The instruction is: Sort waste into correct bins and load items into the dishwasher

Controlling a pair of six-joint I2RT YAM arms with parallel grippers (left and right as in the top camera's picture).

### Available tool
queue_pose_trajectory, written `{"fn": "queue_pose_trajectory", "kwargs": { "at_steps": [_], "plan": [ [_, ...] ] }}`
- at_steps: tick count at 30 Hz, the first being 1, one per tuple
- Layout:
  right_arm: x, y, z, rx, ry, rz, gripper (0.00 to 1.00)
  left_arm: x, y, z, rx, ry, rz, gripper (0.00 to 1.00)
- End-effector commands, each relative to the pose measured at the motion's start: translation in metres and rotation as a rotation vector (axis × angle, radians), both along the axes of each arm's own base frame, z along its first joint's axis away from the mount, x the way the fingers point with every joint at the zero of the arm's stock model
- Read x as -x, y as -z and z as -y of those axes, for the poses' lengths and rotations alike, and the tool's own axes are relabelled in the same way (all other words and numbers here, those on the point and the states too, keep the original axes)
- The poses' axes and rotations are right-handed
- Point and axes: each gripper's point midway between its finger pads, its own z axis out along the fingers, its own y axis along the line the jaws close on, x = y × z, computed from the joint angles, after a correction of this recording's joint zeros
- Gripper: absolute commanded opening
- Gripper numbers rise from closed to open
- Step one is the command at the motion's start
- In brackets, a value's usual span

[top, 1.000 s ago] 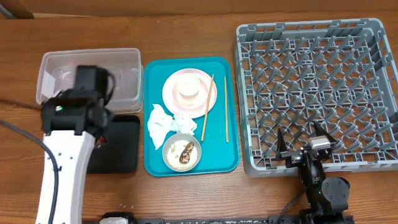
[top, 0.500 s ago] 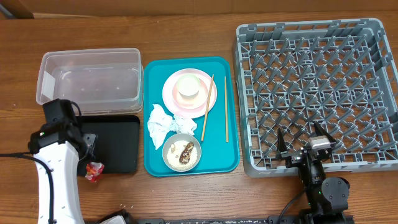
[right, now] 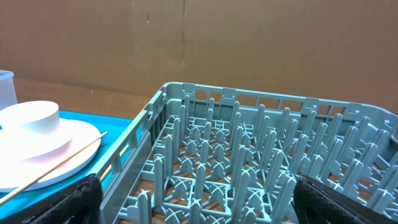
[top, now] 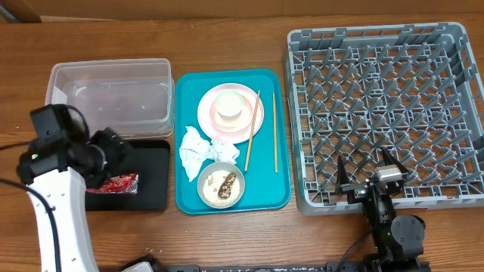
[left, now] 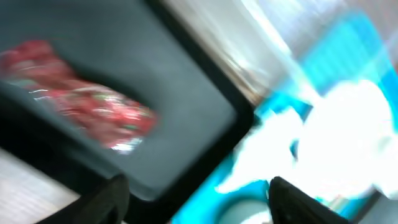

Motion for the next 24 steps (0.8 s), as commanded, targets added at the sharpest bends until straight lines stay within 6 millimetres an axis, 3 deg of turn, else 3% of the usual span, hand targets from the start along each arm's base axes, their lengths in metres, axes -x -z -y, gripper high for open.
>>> {"fn": "queue_pose_trajectory", "kwargs": {
  "at_steps": [1, 3, 6, 9, 15, 20, 21, 22, 23, 24],
  "plan": [
    [0.0, 0.001, -0.001, -0.001, -0.005, 0.006, 1.0, -0.013, -0.017, 0.048, 0.054, 0.274, 0.096, 0.7],
    [0.0, 0.001, -0.001, -0.001, -0.005, 0.006, 1.0, -0.018, -0.017, 0.071, 0.028, 0.38, 0.106, 0.6],
    [0.0, 0.001, -0.001, -0.001, -0.005, 0.006, 1.0, -0.027, -0.019, 0.103, -0.037, 0.507, 0.136, 0.54],
    [0.0, 0.001, -0.001, -0.001, -0.005, 0.006, 1.0, -0.034, -0.017, 0.121, -0.126, 0.566, 0.145, 0.48],
    [0.0, 0.001, -0.001, -0.001, -0.005, 0.006, 1.0, -0.041, -0.003, 0.163, -0.203, 0.699, 0.142, 0.47],
    [0.0, 0.001, -0.001, -0.001, -0.005, 0.006, 1.0, -0.049, 0.02, 0.185, -0.245, 0.765, 0.104, 0.52],
    [0.0, 0.001, -0.001, -0.001, -0.005, 0.006, 1.0, -0.05, 0.026, 0.187, -0.25, 0.772, 0.092, 0.45],
    [0.0, 0.001, -0.001, -0.001, -0.005, 0.006, 1.0, -0.051, 0.03, 0.186, -0.263, 0.773, 0.077, 0.28],
    [0.0, 0.001, -0.001, -0.001, -0.005, 0.006, 1.0, -0.05, 0.033, 0.181, -0.284, 0.766, 0.059, 0.18],
    [0.0, 0.001, -0.001, -0.001, -0.005, 0.006, 1.0, -0.05, 0.033, 0.176, -0.302, 0.753, 0.047, 0.15]
  ]
}}
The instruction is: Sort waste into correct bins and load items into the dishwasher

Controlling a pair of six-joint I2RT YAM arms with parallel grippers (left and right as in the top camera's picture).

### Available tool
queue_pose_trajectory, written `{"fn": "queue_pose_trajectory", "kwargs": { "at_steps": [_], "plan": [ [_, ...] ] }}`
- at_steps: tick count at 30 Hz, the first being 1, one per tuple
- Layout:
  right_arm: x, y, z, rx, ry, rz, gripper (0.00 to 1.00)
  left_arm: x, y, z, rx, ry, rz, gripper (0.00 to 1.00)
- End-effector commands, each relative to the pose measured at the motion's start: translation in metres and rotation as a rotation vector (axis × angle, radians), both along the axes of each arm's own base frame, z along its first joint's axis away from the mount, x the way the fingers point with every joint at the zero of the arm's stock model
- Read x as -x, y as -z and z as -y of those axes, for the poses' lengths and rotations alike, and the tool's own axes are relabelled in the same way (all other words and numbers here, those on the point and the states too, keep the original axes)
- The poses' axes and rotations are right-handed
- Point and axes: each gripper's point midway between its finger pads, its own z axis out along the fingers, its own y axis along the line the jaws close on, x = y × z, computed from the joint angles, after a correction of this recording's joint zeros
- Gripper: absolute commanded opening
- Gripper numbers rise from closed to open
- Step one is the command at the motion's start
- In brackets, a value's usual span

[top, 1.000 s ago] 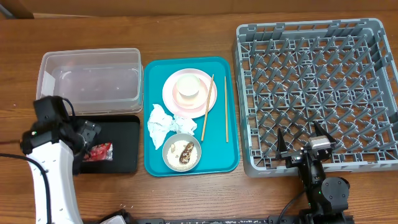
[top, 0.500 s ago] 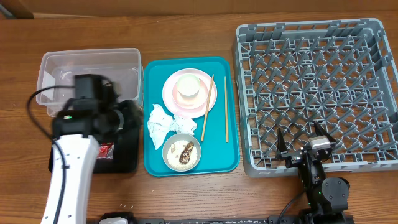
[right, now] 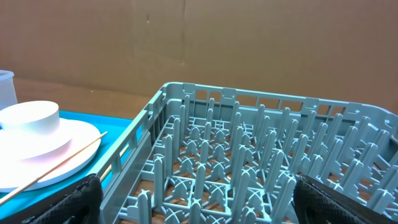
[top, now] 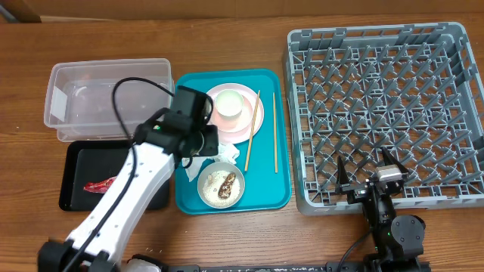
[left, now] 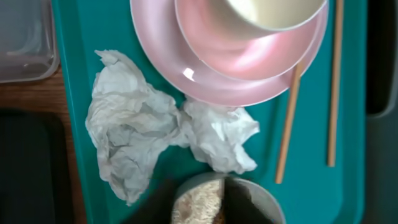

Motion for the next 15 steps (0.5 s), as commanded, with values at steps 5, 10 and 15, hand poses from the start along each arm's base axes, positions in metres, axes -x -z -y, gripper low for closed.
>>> {"fn": "queue_pose_trajectory", "kwargs": {
  "at_steps": [5, 10, 15],
  "plan": [
    [0.0, 0.001, -0.001, -0.002, -0.005, 0.006, 1.0, 0.01, -0.023, -0.076, -0.189, -0.388, 0.013, 0.08],
    [0.0, 0.001, -0.001, -0.002, -0.005, 0.006, 1.0, 0.043, -0.05, -0.133, -0.189, -0.648, 0.015, 0.2],
    [0.0, 0.001, -0.001, -0.002, -0.005, 0.006, 1.0, 0.086, -0.042, -0.193, -0.198, -1.051, -0.061, 0.59]
  ]
}}
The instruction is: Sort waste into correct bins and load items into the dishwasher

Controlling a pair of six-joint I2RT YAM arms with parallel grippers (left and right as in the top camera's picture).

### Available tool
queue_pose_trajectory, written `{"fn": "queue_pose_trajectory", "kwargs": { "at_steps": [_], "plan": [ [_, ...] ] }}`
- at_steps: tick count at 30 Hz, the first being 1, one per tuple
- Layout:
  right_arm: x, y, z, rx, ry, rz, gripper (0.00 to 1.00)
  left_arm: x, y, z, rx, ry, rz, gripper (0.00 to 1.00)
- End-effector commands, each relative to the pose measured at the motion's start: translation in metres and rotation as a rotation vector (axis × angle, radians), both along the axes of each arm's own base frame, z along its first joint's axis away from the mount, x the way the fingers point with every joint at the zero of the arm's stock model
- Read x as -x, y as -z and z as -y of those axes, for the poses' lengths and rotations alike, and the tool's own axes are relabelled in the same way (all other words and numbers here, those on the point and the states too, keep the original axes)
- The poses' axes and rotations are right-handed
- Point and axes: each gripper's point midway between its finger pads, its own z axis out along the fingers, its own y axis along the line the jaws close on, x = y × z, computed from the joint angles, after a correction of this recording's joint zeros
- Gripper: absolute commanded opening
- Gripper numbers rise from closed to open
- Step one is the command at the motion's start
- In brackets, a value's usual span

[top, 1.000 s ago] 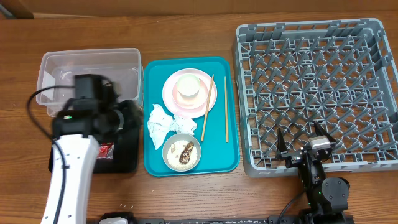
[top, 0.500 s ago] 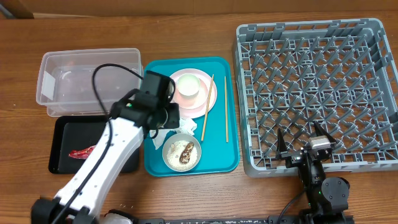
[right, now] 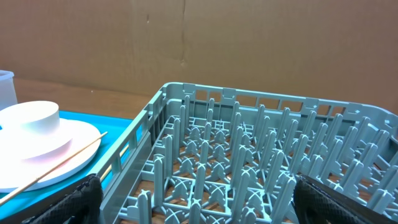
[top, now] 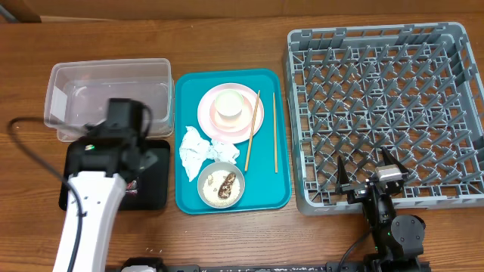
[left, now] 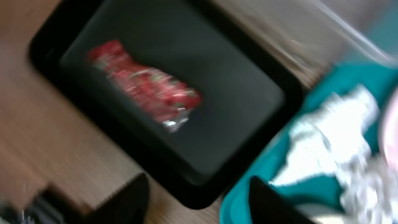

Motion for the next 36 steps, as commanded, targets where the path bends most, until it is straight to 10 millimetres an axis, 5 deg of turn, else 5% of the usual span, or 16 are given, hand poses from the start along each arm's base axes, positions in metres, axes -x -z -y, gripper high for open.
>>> {"fn": "queue_pose_trajectory", "kwargs": {
  "at_steps": [1, 7, 19, 28, 36],
  "plan": [
    [0.0, 0.001, -0.001, -0.001, -0.005, 0.007, 1.0, 0.023, 0.01, -0.04, -0.015, -0.341, 0.009, 0.64],
    [0.0, 0.001, -0.001, -0.001, -0.005, 0.007, 1.0, 0.04, 0.05, -0.07, 0.01, -0.553, 0.016, 0.73],
    [0.0, 0.001, -0.001, -0.001, -0.005, 0.007, 1.0, 0.044, 0.092, -0.086, 0.041, -0.642, 0.066, 0.81],
    [0.0, 0.001, -0.001, -0.001, -0.005, 0.007, 1.0, 0.036, 0.114, -0.089, 0.042, -0.639, 0.141, 0.58],
    [0.0, 0.001, -0.001, -0.001, -0.005, 0.007, 1.0, 0.03, 0.121, -0.091, 0.04, -0.638, 0.166, 0.48]
  ]
}}
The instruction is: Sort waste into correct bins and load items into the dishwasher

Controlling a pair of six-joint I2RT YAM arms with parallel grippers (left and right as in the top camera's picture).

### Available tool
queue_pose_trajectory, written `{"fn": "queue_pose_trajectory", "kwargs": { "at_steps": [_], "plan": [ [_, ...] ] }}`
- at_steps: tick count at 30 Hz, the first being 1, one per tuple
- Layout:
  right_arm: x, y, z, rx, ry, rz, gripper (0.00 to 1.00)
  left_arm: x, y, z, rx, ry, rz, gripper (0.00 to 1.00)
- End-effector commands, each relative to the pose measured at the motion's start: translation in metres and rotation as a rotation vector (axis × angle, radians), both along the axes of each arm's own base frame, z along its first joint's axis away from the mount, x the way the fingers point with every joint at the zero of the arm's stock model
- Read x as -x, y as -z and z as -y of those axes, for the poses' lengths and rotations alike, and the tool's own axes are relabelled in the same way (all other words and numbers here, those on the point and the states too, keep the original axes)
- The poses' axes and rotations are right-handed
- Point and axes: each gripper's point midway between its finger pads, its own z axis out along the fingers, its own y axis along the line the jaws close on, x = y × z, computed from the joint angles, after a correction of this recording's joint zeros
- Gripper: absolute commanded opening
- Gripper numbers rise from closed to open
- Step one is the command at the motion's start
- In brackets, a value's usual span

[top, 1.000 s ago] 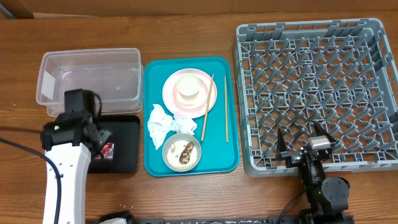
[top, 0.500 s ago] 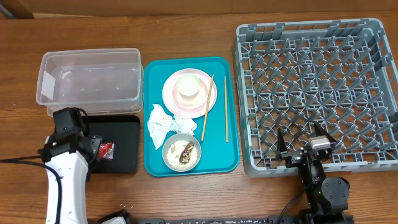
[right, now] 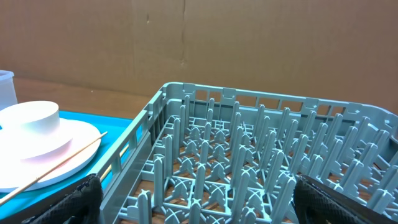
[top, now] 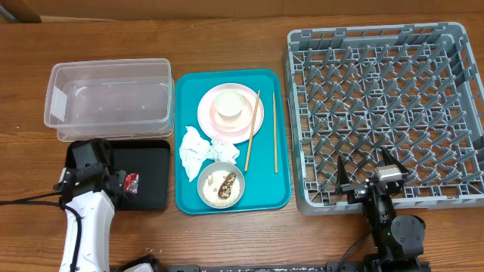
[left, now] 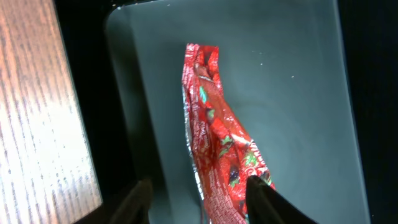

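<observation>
A red snack wrapper [left: 217, 149] lies in the black bin [left: 298, 93] at the table's lower left. My left gripper [left: 199, 199] hangs low over it, open, its fingers either side of the wrapper's near end. Overhead, the left gripper [top: 117, 183] covers the bin's left half and only a bit of the wrapper [top: 131, 181] shows. On the teal tray [top: 280, 189] sit crumpled tissue [top: 198, 149], a metal bowl [top: 221, 185] with food scraps, a pink plate [top: 253, 121] carrying a white cup [top: 229, 106], and two chopsticks [top: 252, 140]. My right gripper [right: 196, 199] rests open at the near edge of the grey dish rack [right: 249, 155].
A clear plastic container [top: 110, 98] stands behind the black bin [top: 151, 162]. The grey dish rack [top: 386, 106] fills the right side of the table, with no dishes in it. Bare wood surrounds the bins and tray.
My left gripper has moved down and to the left, from the bin's upper part to close over the wrapper. Its view is now sharp. The right arm has not moved.
First my left gripper hovered open by the black bin, with the red wrapper lying inside. Then it was over the teal tray above the tissue. After that it was back over the bin, and now sits low over the wrapper. The right arm stayed still.
</observation>
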Motion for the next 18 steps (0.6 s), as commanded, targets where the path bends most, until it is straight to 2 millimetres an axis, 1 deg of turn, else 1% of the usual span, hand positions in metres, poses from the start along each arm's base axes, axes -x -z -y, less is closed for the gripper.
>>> {"fn": "queue_pose_trajectory", "kwargs": {
  "at_steps": [1, 6, 10, 14, 15, 18],
  "plan": [
    [0.0, 0.001, -0.001, -0.002, -0.005, 0.007, 1.0, 0.002, 0.01, -0.001, 0.007, -0.018, -0.018, 0.47],
    [0.0, 0.001, -0.001, -0.002, -0.005, 0.007, 1.0, 0.002, 0.021, -0.001, 0.019, -0.018, -0.051, 0.47],
    [0.0, 0.001, -0.001, -0.002, -0.005, 0.007, 1.0, -0.002, 0.032, -0.002, 0.026, -0.018, -0.069, 0.46],
    [0.0, 0.001, -0.001, -0.002, -0.005, 0.007, 1.0, -0.005, 0.039, -0.001, 0.044, -0.013, -0.071, 0.4],
    [0.0, 0.001, -0.001, -0.002, -0.005, 0.007, 1.0, -0.005, 0.039, 0.0, 0.046, -0.012, -0.07, 0.37],
    [0.0, 0.001, -0.001, -0.002, -0.005, 0.007, 1.0, -0.006, 0.039, 0.0, 0.048, -0.012, -0.068, 0.33]
  ]
}}
